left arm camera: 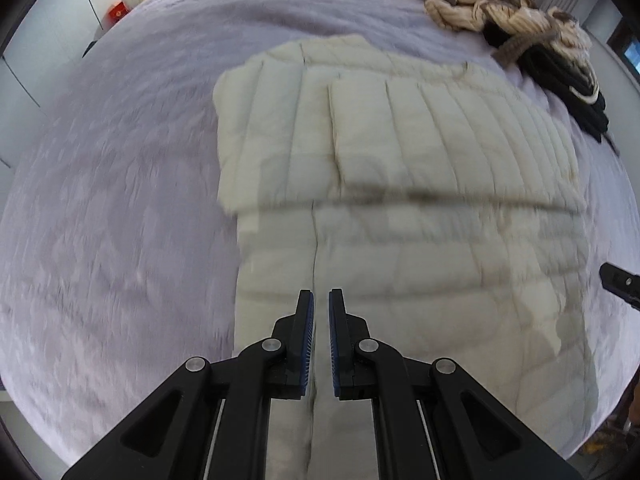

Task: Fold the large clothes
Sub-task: 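Open both grippers and lift them off the folded jacket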

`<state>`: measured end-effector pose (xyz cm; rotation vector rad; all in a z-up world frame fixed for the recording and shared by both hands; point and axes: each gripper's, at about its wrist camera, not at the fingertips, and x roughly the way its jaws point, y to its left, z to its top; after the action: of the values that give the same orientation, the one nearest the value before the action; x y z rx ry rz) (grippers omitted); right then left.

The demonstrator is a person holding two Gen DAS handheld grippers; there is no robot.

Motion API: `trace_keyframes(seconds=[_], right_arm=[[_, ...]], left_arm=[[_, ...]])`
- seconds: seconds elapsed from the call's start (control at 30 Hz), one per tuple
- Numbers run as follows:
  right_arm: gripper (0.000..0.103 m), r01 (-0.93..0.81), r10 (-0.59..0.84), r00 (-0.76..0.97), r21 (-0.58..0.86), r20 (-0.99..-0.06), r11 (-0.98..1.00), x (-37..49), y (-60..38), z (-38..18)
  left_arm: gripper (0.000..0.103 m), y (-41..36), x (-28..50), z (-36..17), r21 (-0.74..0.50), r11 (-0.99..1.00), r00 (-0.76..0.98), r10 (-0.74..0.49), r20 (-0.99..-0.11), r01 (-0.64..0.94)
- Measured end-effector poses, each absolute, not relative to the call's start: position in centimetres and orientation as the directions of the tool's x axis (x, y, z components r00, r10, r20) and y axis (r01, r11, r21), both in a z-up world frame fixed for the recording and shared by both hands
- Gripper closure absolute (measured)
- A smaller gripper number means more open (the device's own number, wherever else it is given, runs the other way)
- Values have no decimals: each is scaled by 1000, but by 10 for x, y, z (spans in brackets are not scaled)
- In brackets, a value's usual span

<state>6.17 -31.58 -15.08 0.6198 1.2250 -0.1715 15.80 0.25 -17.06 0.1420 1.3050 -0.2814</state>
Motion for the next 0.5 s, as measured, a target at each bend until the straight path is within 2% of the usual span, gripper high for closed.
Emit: trace_keyframes(seconds=[0.17,0.2,0.23,0.27,0.3,0.5], right_arm=[[33,451,222,329,359,-918,817,44,-304,-146],[30,452,225,324,359,-919,817,41,-303,-145],[28,452,227,320,359,-920,816,38,-302,-144],[28,452,230,318,360,-920,816,35,-300,-141],[28,449,235,314,362,-920,817,31,-296,-138],[23,453,259,300,376,-918,808,12,-286,-125]], left_arm=[[94,14,133,-169,-73,967,178,-119,-977,245],[94,15,128,-168,-74,967,170,-118,-978,243],[75,16,123,-166,-77,967,160,-118,-980,242],[12,17,119,-164,-80,967,152,-119,-981,242],[1,18,112,-161,-72,970,151,-109,-983,234],[1,21,87,-143,-61,964,154,-104,-983,260]])
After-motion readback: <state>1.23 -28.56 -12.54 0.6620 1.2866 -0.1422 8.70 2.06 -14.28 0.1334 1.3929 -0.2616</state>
